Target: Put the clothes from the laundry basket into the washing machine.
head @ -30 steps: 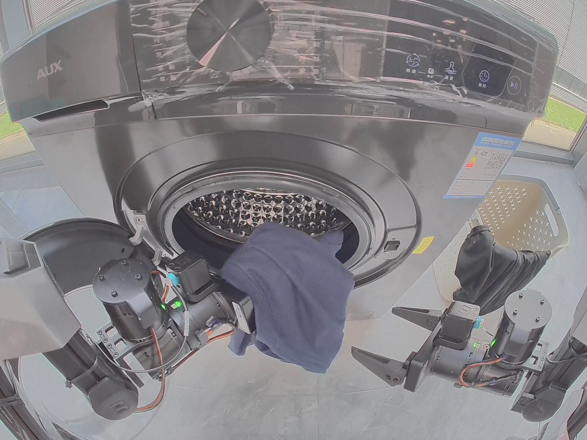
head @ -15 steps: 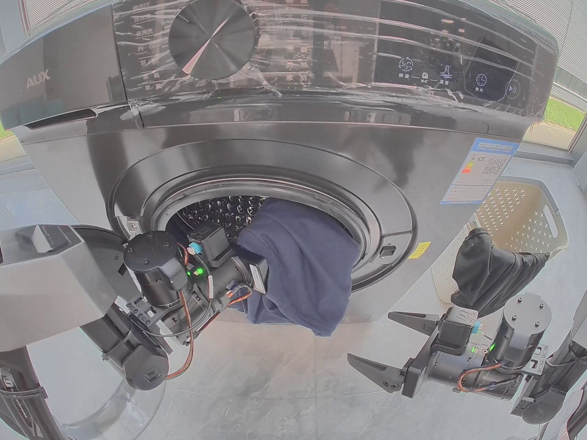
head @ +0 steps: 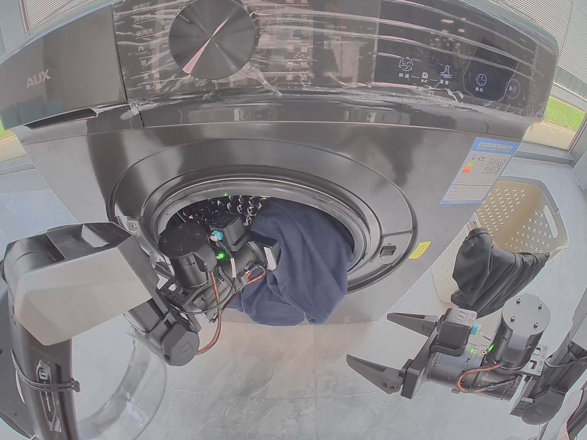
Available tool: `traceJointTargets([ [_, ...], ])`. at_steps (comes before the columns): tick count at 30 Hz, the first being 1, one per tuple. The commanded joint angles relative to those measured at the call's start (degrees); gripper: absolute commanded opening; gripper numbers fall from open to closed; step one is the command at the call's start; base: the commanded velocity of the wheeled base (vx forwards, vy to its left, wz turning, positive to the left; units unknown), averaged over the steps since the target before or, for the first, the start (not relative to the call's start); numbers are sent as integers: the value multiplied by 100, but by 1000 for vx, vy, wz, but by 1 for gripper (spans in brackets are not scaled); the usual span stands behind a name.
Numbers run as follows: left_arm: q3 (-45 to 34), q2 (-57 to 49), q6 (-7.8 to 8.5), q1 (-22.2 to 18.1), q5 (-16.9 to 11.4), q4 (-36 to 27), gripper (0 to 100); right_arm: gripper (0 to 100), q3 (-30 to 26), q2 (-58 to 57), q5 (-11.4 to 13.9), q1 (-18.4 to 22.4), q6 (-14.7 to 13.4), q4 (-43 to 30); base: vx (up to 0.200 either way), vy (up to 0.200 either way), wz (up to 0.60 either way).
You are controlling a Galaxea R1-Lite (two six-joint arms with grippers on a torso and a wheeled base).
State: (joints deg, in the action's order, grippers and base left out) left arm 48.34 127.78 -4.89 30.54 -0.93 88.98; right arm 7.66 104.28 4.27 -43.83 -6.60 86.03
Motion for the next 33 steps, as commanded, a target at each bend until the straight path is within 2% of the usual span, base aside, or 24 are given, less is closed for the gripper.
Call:
traceJointTargets([
  [1, 501, 599, -3, -48, 5, -30, 0, 100, 8, 22, 4, -30, 0, 2, 0, 0, 0],
  [7, 1213, 757, -21, -197, -4, -566, 0, 100, 8, 40, 4, -38, 0, 2, 0, 0, 0],
  [9, 1521, 766, -118, -197, 5, -891, 0, 100, 17, 49, 4, -30, 0, 2, 0, 0, 0],
  [13, 2013, 862, -197, -276, 14, -1427, 0, 100, 25, 58, 4, -30, 0, 2, 0, 0, 0],
  [22, 3147, 1196, -197, -382, 66, -2236, 0, 100, 34, 101, 4, -30, 0, 10, 0, 0, 0],
  [27, 3692, 1311, -205, -505, 339, -2447, 0, 100, 43, 101, 4, -21, 0, 10, 0, 0, 0],
  [31, 4052, 1355, -329, -566, 708, -2552, 0, 100, 43, 128, 4, -21, 0, 10, 0, 0, 0],
  [33, 4052, 1346, -346, -566, 761, -2596, 0, 100, 43, 128, 4, -21, 0, 10, 0, 0, 0],
])
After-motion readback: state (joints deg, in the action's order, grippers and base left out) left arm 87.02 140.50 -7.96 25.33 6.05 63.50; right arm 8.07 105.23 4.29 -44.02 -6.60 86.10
